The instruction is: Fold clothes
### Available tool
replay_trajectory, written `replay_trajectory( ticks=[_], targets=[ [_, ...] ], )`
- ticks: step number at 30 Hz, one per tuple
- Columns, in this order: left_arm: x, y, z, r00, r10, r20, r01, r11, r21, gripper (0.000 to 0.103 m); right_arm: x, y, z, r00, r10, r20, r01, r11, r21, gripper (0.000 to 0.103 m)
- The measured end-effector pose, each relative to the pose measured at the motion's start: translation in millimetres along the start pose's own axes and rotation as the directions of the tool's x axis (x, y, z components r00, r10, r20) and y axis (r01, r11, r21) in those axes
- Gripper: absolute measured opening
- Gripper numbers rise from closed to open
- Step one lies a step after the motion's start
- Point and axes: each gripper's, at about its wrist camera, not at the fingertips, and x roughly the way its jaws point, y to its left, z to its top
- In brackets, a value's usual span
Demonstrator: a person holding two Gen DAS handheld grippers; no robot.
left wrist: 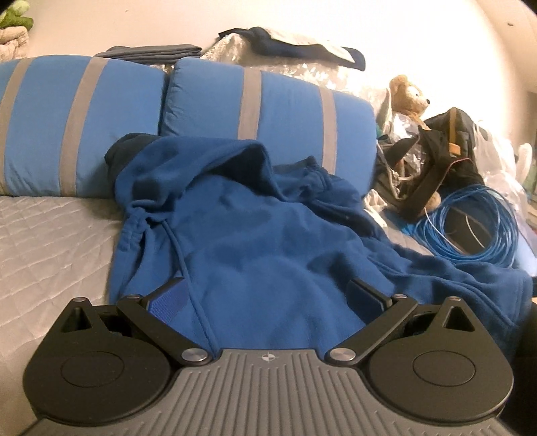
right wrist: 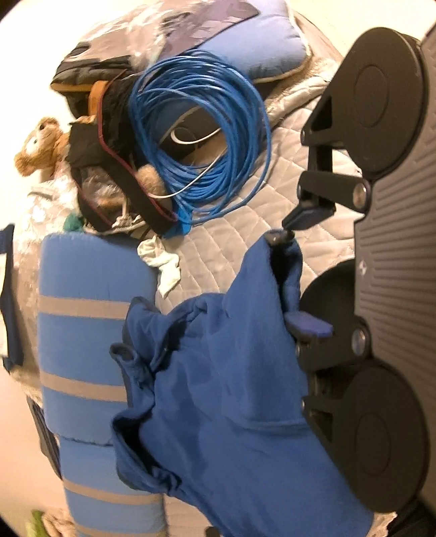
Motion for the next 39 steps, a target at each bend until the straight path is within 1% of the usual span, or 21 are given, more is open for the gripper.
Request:
replay_trajectory(
  ticks=[3,6,10,12,14,15,17,19,20,21,22,24,25,26,28,30,32,33,36,38,39],
  targets=[
    [-2.3,4.6,0.3,1.000,0.015,0.012,-0.015,1.000,-0.022,0.101,11.8,-18.3,-2.6,1.000,0.030,-0.009,-0.028,0.994,0.105,0.070],
    [-3.9,8.5,1.8,0.999,0.027,0.020,-0.026,0.999,-0.043,0.101,22.1,-34.4,-3.8,0.998,0.066,0.003,-0.066,0.978,0.197,0.070],
    [-7.5,13.2,4.1,0.998,0.038,0.039,-0.036,0.998,-0.058,0.101,43.2,-48.1,-4.6,0.997,0.074,0.004,-0.073,0.968,0.240,0.069],
    [-12.1,17.2,6.7,0.997,0.052,0.055,-0.049,0.997,-0.063,0.101,53.9,-52.5,-5.6,0.996,0.092,0.013,-0.092,0.962,0.256,0.068],
    [-19.9,23.1,9.2,0.996,0.069,0.065,-0.064,0.995,-0.077,0.101,62.4,-56.2,-4.7,0.991,0.132,0.033,-0.136,0.957,0.255,0.067],
    [-24.9,26.9,10.2,0.995,0.074,0.067,-0.068,0.994,-0.083,0.101,65.0,-57.1,-2.6,0.987,0.151,0.049,-0.159,0.955,0.249,0.062],
    [-35.2,34.4,10.7,0.995,0.089,0.048,-0.085,0.993,-0.083,0.101,68.2,-57.5,3.7,0.979,0.187,0.080,-0.200,0.953,0.226,0.061],
    [-42.9,39.7,8.8,0.993,0.119,-0.003,-0.119,0.991,-0.058,0.101,66.0,-53.7,15.2,0.971,0.214,0.109,-0.230,0.960,0.159,0.062],
    [-46.3,41.1,7.4,0.990,0.136,-0.034,-0.137,0.990,-0.034,0.101,63.2,-50.2,21.5,0.967,0.225,0.123,-0.238,0.965,0.112,0.062],
    [-50.4,42.3,5.7,0.988,0.144,-0.058,-0.145,0.989,-0.012,0.101,59.6,-45.0,28.2,0.963,0.233,0.134,-0.242,0.969,0.053,0.060],
    [-54.9,43.4,3.8,0.986,0.146,-0.077,-0.146,0.989,0.008,0.101,57.2,-38.8,34.8,0.962,0.235,0.137,-0.236,0.972,-0.010,0.055],
    [-64.1,44.8,1.2,0.982,0.148,-0.115,-0.143,0.988,0.049,0.101,54.6,-27.0,48.2,0.965,0.230,0.130,-0.214,0.969,-0.126,0.028],
    [-69.3,43.8,1.0,0.981,0.146,-0.127,-0.137,0.988,0.077,0.101,56.1,-23.9,54.9,0.967,0.226,0.116,-0.208,0.967,-0.147,0.021],
    [-74.7,42.0,0.9,0.980,0.144,-0.135,-0.130,0.985,0.110,0.101,57.8,-21.1,61.6,0.970,0.222,0.102,-0.204,0.966,-0.161,0.015],
    [-85.0,34.5,-1.0,0.979,0.140,-0.147,-0.108,0.973,0.205,0.101,63.3,-16.0,77.2,0.974,0.210,0.087,-0.195,0.968,-0.157,0.014],
    [-94.3,23.2,-6.9,0.976,0.139,-0.166,-0.080,0.945,0.317,0.101,70.3,-10.7,92.7,0.978,0.195,0.077,-0.182,0.972,-0.146,0.014],
    [-101.7,8.3,-18.1,0.971,0.140,-0.195,-0.041,0.897,0.440,0.101,78.4,-5.0,106.6,0.980,0.186,0.065,-0.177,0.975,-0.133,0.014],
    [-105.3,-0.1,-26.4,0.967,0.144,-0.211,-0.019,0.863,0.504,0.101,82.9,-1.6,113.1,0.981,0.184,0.060,-0.175,0.976,-0.129,0.014],
    [-115.8,-24.2,-57.1,0.956,0.166,-0.240,0.041,0.738,0.674,0.101,93.8,6.7,125.0,0.981,0.188,0.047,-0.182,0.976,-0.123,0.014],
    [-119.0,-35.2,-78.0,0.950,0.181,-0.255,0.076,0.658,0.749,0.101,98.9,10.6,129.2,0.982,0.185,0.040,-0.179,0.976,-0.123,0.014],
    [-118.7,-39.3,-87.1,0.946,0.195,-0.261,0.086,0.623,0.778,0.101,100.6,12.1,130.7,0.983,0.182,0.038,-0.176,0.977,-0.124,0.014]
  ],
)
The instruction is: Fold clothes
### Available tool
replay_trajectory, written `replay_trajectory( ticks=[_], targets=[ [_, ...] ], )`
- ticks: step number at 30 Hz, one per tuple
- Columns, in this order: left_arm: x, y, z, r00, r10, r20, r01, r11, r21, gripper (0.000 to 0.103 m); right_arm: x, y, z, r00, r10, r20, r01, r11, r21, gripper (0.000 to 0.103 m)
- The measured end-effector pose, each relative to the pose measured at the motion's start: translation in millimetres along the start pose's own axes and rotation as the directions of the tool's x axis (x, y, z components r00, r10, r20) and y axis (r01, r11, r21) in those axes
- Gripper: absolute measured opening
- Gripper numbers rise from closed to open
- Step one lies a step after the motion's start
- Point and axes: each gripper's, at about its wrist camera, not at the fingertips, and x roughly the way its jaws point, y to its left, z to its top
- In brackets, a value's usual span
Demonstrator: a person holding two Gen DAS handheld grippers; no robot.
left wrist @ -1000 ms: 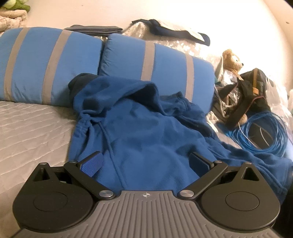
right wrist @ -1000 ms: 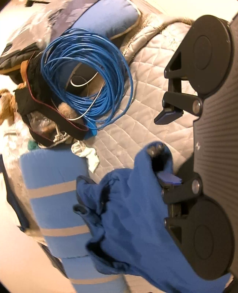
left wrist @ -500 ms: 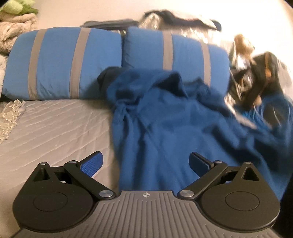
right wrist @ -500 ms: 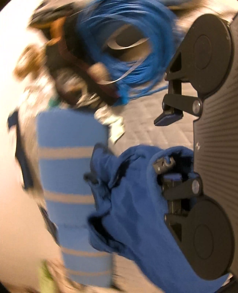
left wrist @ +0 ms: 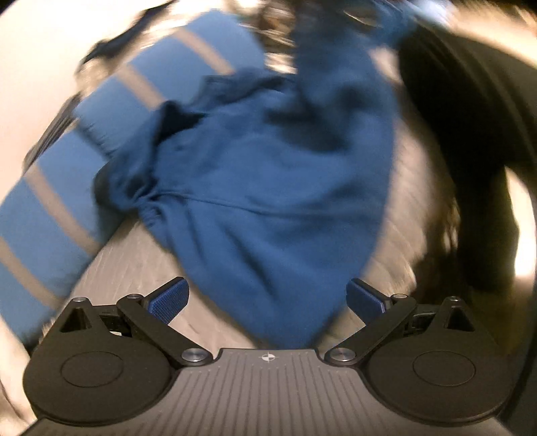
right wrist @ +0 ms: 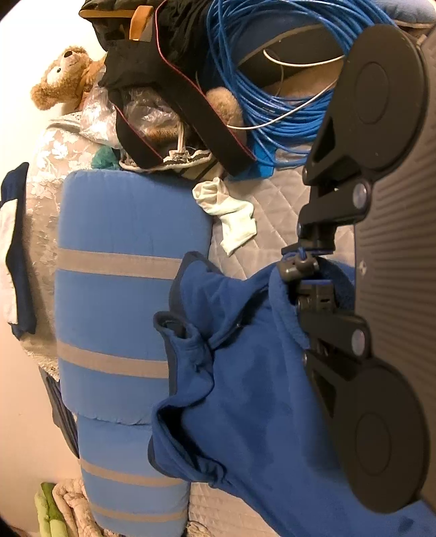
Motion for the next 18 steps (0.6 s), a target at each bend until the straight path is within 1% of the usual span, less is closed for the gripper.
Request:
replay_trajectory(
  ticks=[2,4,5,7,9,12,14,15,16,17,18],
  targets=[
    [9.9,-10.8,-2.2,0.998,0.044,-0.050,-0.042,0.998,0.054,0.101,2.5,0.7,2.2,1.000,-0.004,-0.003,0.004,1.000,0.003,0.014],
    [22.5,-10.8,-2.2,0.987,0.115,-0.109,-0.109,0.992,0.061,0.100,2.6,-0.3,3.6,1.000,-0.006,-0.005,0.006,1.000,0.012,0.014],
    [27.5,-7.9,-2.2,0.981,0.138,-0.136,-0.133,0.990,0.050,0.100,2.3,-0.8,4.3,1.000,-0.006,-0.005,0.006,1.000,0.016,0.014],
    [34.4,-0.4,-2.4,0.971,0.161,-0.179,-0.161,0.987,0.018,0.100,0.8,-2.1,4.6,1.000,-0.010,-0.004,0.010,1.000,0.021,0.014],
    [36.4,9.2,-2.5,0.965,0.174,-0.199,-0.183,0.982,-0.033,0.100,-0.6,-3.5,4.1,1.000,-0.013,-0.004,0.013,1.000,0.025,0.015],
    [36.6,27.6,-2.8,0.954,0.199,-0.223,-0.233,0.962,-0.141,0.100,-2.3,-5.6,1.2,1.000,-0.015,-0.007,0.015,0.999,0.028,0.015],
    [35.8,47.1,-4.8,0.954,0.172,-0.244,-0.237,0.934,-0.267,0.100,-3.4,-6.5,-0.5,1.000,-0.017,-0.009,0.017,0.999,0.029,0.016],
    [36.7,57.4,-6.9,0.956,0.143,-0.254,-0.228,0.910,-0.346,0.100,-3.9,-7.2,-0.9,1.000,-0.018,-0.011,0.018,0.999,0.028,0.016],
    [38.5,67.8,-9.7,0.959,0.106,-0.262,-0.215,0.877,-0.430,0.100,-4.4,-8.0,-1.4,1.000,-0.018,-0.013,0.019,0.999,0.028,0.016],
    [40.3,78.2,-12.5,0.961,0.068,-0.267,-0.201,0.836,-0.511,0.100,-4.9,-8.8,-1.8,1.000,-0.019,-0.015,0.019,0.999,0.028,0.017],
    [43.9,85.4,-14.9,0.962,0.026,-0.273,-0.184,0.801,-0.570,0.099,-5.5,-9.2,-2.5,1.000,-0.019,-0.016,0.020,0.999,0.028,0.017]
  ],
)
